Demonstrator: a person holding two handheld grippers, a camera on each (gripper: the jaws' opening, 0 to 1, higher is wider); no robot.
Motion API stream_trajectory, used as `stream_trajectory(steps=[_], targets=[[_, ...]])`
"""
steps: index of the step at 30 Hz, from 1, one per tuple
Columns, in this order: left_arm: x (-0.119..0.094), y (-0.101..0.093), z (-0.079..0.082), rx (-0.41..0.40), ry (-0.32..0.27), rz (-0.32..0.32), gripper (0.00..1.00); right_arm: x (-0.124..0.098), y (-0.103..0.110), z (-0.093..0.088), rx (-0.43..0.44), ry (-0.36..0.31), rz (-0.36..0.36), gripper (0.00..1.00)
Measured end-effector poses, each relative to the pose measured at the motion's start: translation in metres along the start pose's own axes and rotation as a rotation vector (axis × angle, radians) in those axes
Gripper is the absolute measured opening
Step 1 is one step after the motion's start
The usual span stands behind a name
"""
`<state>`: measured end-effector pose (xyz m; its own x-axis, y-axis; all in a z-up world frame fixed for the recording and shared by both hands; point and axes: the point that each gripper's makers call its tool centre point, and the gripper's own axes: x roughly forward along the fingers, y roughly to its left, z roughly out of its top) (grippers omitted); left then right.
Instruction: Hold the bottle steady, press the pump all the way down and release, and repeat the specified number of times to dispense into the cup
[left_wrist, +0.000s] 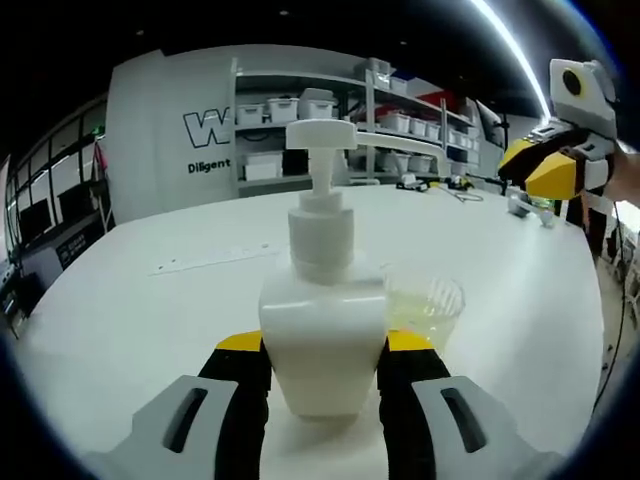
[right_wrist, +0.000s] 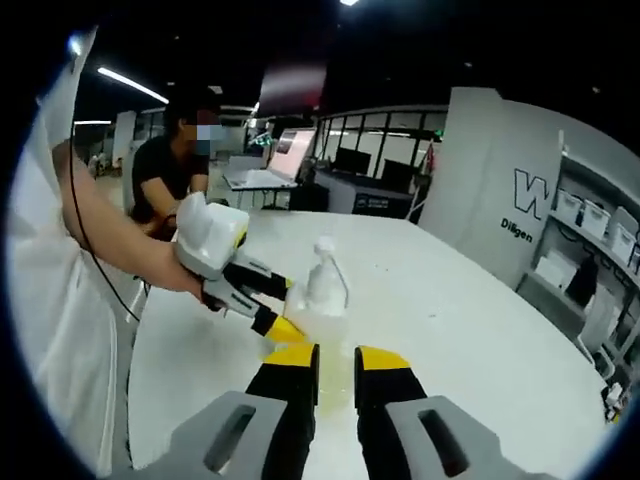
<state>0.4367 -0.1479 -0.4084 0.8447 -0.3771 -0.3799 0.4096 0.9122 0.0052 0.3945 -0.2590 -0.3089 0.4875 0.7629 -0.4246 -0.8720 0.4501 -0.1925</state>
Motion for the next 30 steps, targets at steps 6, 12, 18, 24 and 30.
stream_trajectory(steps=[6,12,18,24,30], targets=[[0.000,0.000,0.000,-0.005,0.001,-0.002,0.40,0.003,-0.003,0.001,0.011,-0.001,-0.002,0.09],[0.001,0.000,0.000,-0.002,0.001,-0.001,0.40,0.007,-0.005,0.003,-0.020,0.005,-0.001,0.07],[0.001,0.000,0.000,-0.003,0.001,-0.003,0.40,0.015,-0.006,0.010,-0.063,0.006,0.013,0.05],[0.002,0.000,0.000,0.001,0.000,-0.006,0.40,0.025,-0.006,0.017,-0.066,0.009,0.040,0.04],[0.002,0.000,0.000,0.003,0.000,-0.008,0.40,0.034,-0.009,0.022,-0.097,0.024,0.053,0.03]])
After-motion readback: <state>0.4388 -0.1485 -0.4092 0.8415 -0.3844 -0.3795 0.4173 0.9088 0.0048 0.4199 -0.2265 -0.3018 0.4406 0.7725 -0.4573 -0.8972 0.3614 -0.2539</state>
